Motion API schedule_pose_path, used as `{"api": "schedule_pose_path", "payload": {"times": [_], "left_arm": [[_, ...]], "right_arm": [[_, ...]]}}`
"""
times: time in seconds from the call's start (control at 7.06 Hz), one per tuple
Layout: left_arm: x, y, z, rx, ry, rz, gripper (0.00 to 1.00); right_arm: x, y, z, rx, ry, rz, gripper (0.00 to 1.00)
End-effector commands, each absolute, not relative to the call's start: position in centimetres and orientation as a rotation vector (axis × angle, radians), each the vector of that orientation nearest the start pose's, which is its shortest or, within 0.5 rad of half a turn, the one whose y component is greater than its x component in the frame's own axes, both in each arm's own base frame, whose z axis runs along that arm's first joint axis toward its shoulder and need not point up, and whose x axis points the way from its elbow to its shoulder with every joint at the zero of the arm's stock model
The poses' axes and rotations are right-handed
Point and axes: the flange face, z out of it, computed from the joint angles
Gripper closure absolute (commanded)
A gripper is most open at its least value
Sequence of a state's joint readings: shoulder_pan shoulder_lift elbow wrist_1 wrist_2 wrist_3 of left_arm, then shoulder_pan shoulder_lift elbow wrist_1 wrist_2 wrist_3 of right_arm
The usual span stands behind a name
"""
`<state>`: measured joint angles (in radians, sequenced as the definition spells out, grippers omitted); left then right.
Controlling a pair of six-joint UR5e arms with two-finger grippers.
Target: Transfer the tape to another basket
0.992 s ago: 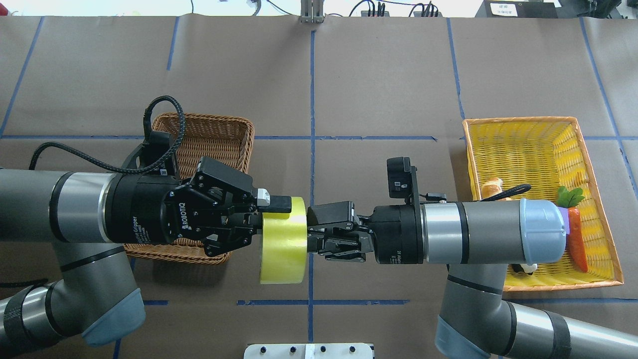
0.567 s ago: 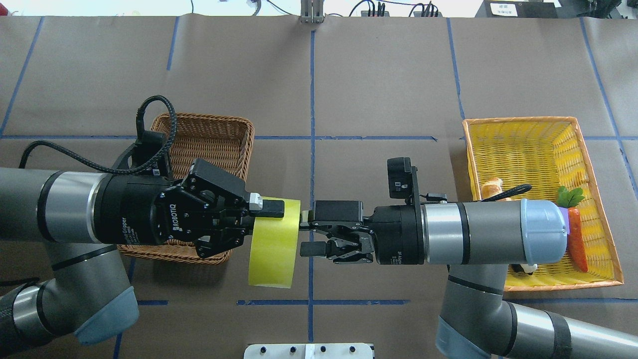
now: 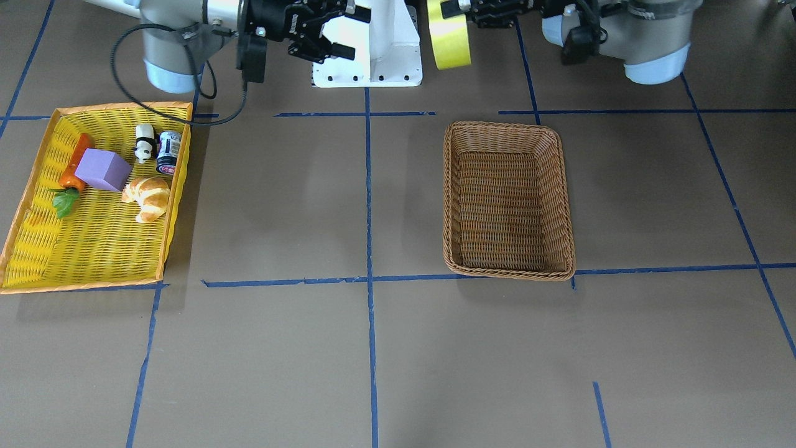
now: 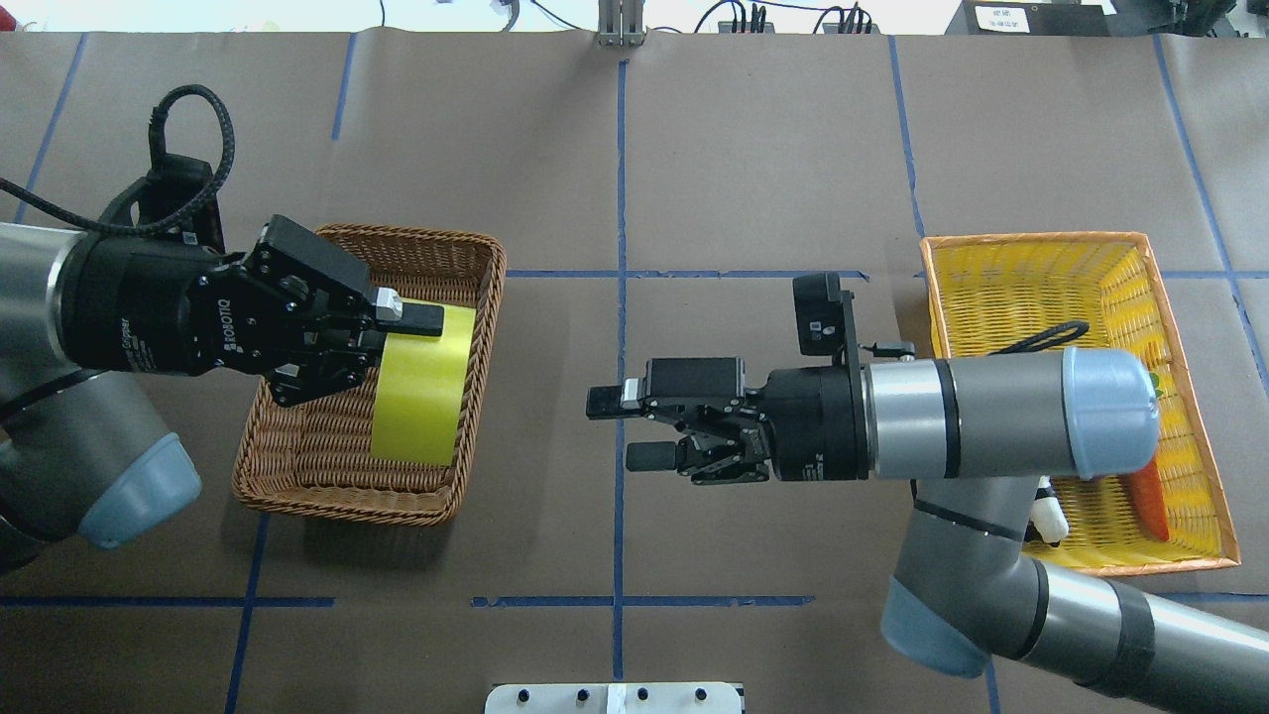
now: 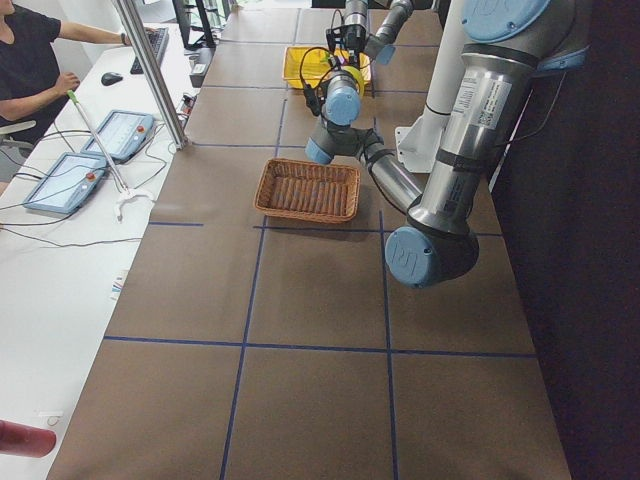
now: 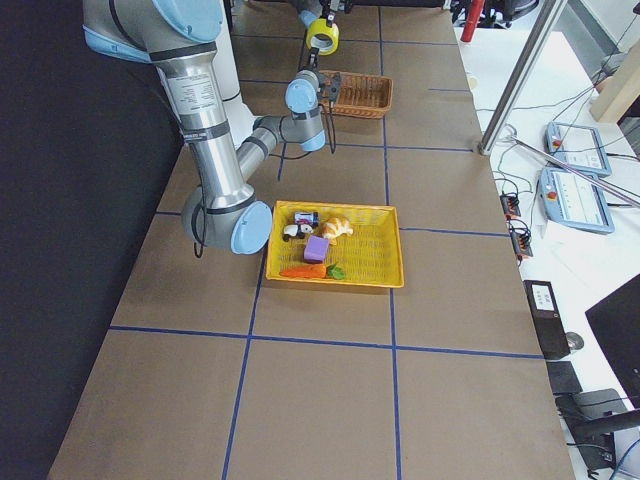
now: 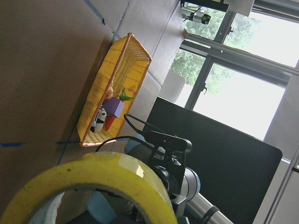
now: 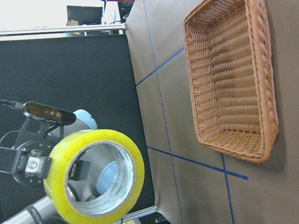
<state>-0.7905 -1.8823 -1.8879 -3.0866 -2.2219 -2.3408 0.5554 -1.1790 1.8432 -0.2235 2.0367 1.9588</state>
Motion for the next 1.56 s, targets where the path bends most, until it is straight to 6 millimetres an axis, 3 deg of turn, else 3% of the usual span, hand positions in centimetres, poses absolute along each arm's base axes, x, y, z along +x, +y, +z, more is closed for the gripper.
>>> {"api": "schedule_pose_path", "payload": {"times": [0.0, 0.14, 0.43, 0.57, 0.71, 0.85, 0.99, 1.13, 1.42], "left_arm": [[27.2, -41.0, 22.3, -0.195, 1.796, -0.218, 1.0], [27.4, -41.6, 22.2, -0.135, 1.721, -0.196, 1.0], [29.2, -42.9, 23.5, -0.054, 1.582, -0.145, 1.0], [30.0, -43.5, 24.3, -0.007, 1.51, -0.1, 1.0], [30.9, -44.1, 25.3, 0.025, 1.428, -0.056, 1.0], [32.3, -44.7, 26.7, 0.082, 1.327, -0.04, 1.0], [35.6, -44.3, 28.5, 0.123, 1.182, -0.021, 1.0], [37.7, -43.9, 29.8, 0.176, 1.067, 0.019, 1.0], [41.9, -41.5, 31.6, 0.201, 0.917, 0.068, 1.0]], "right_arm": [[-32.0, -41.2, 19.1, -0.031, -1.777, 0.155, 0.0], [-30.3, -43.5, 19.5, 0.063, -1.652, 0.16, 0.0], [-28.6, -46.9, 21.3, 0.159, -1.365, 0.132, 0.0], [-27.5, -48.0, 23.3, 0.186, -1.251, 0.105, 0.0], [-25.9, -48.9, 26.7, 0.221, -1.146, 0.047, 0.0], [-22.9, -49.8, 31.4, 0.266, -1.032, -0.05, 0.0], [-20.1, -49.8, 36.4, 0.273, -0.94, -0.127, 0.0], [-17.2, -49.6, 40.1, 0.281, -0.881, -0.184, 0.0], [-11.5, -49.4, 45.2, 0.261, -0.791, -0.26, 0.0]]}}
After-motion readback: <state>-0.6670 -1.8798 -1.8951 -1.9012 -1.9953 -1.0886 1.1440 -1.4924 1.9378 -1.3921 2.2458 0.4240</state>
